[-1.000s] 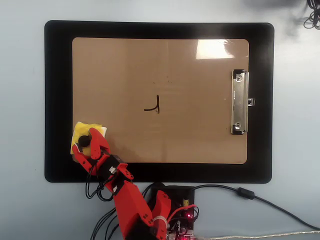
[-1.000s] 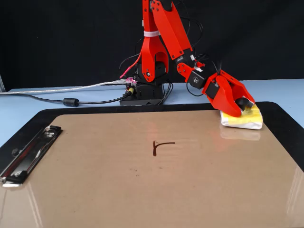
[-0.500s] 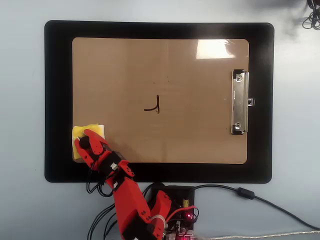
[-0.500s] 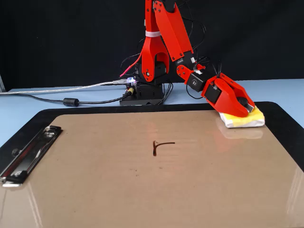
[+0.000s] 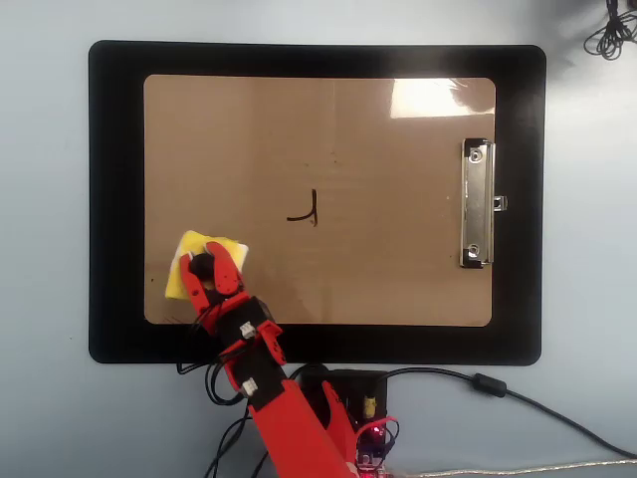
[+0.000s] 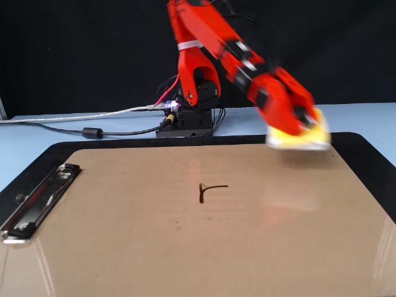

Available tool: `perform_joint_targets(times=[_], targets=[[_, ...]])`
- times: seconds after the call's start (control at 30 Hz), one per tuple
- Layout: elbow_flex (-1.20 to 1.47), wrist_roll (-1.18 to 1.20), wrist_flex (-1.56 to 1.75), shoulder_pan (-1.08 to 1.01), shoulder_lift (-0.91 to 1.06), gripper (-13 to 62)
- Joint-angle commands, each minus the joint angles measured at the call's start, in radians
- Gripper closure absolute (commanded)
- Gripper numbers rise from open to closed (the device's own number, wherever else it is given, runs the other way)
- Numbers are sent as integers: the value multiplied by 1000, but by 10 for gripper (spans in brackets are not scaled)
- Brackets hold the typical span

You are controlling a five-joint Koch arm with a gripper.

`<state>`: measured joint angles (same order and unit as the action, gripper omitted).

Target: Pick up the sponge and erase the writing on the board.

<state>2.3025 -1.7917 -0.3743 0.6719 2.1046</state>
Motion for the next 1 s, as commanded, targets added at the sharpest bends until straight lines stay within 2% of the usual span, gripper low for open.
perform_joint_targets(times=[0.0, 0.13, 0.27, 0.37, 0.47, 0.7, 0.97], targets=[[-91, -14, -325, -133, 195, 573], [-109, 114, -364, -485, 212, 574], [-95, 187, -166, -634, 78, 574], [-61, 186, -2, -650, -48, 574], [-23, 184, 109, -646, -89, 574], [37, 186, 202, -646, -206, 574], [-253, 183, 345, -607, -653, 574]])
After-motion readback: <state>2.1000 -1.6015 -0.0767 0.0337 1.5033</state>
